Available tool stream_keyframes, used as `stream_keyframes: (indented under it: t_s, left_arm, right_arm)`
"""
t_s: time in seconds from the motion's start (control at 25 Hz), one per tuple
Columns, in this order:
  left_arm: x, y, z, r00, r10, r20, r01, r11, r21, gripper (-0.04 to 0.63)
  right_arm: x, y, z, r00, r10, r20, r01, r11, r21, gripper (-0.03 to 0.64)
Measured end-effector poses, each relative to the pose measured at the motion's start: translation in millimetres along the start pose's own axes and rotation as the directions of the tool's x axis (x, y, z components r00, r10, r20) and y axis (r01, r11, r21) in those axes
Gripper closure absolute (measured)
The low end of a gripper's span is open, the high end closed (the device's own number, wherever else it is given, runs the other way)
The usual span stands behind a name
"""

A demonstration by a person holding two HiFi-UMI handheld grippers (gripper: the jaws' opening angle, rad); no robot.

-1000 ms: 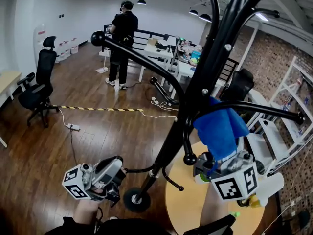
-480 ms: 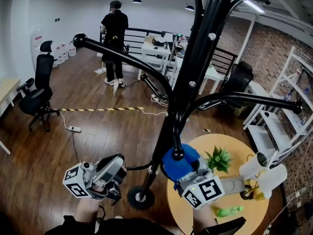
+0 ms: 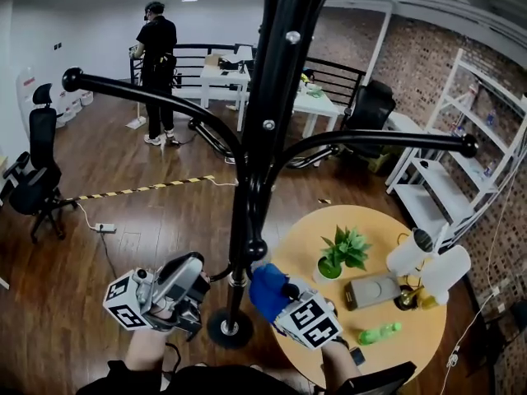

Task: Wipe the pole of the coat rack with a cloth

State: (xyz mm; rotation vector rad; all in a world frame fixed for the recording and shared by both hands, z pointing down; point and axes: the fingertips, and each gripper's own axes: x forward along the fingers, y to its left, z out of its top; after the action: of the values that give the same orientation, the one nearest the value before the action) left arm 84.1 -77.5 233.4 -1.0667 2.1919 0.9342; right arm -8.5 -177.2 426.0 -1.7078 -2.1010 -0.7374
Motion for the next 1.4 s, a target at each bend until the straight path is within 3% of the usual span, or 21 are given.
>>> stream_keyframes:
  t_s: [0.2, 0.32, 0.44, 0.6, 0.68, 0.8, 1.08, 1.32, 1.4]
  left_arm:
    - [2, 5, -5, 1.0, -0.003, 0.0, 0.003, 1.0, -0.016, 0.595]
    - [-1, 4, -7, 1.0, 0.0, -0.001, 0.0, 1.0, -0.016, 0.595]
    - [-8, 2, -2, 1.0, 0.011, 0.003, -0.011, 1.0, 0.0, 0.595]
    - [-23, -2, 11, 0.999, 0.042, 0.023, -0.043, 0.998, 0.045, 0.595]
    - [-30, -6, 15, 0.998, 0.063, 0.031, -0.065, 0.996, 0.069, 0.595]
    - [-39, -14, 23, 0.996, 0.075, 0.044, -0.079, 0.992, 0.095, 0.595]
    - [-55, -28, 40, 0.991, 0.091, 0.093, -0.103, 0.985, 0.14, 0.595]
    - [-63, -35, 51, 0.992, 0.088, 0.092, -0.101, 0.983, 0.156, 0.595]
    - [-60, -33, 51, 0.993, 0.081, 0.085, -0.093, 0.984, 0.155, 0.595]
  right_arm:
    - [-15, -2, -7, 0.999, 0.044, 0.004, -0.044, 0.998, 0.055, 0.597]
    - [0, 3, 0, 0.998, 0.058, 0.039, -0.059, 0.998, 0.019, 0.597]
    - [13, 4, 25, 0.981, 0.072, 0.18, -0.079, 0.996, 0.033, 0.597]
    - [3, -4, 73, 0.935, 0.034, 0.352, -0.073, 0.993, 0.096, 0.595]
    - [-16, -3, 109, 0.89, 0.042, 0.455, -0.112, 0.985, 0.128, 0.595]
    - [-52, -11, 173, 0.798, -0.01, 0.602, -0.075, 0.99, 0.116, 0.597]
    - [-161, -63, 269, 0.507, -0.155, 0.848, 0.024, 0.986, 0.166, 0.597]
    - [-229, -69, 303, 0.368, -0.194, 0.909, 0.143, 0.978, 0.151, 0.595]
    - [-253, -75, 298, 0.305, -0.237, 0.923, 0.179, 0.966, 0.189, 0.595]
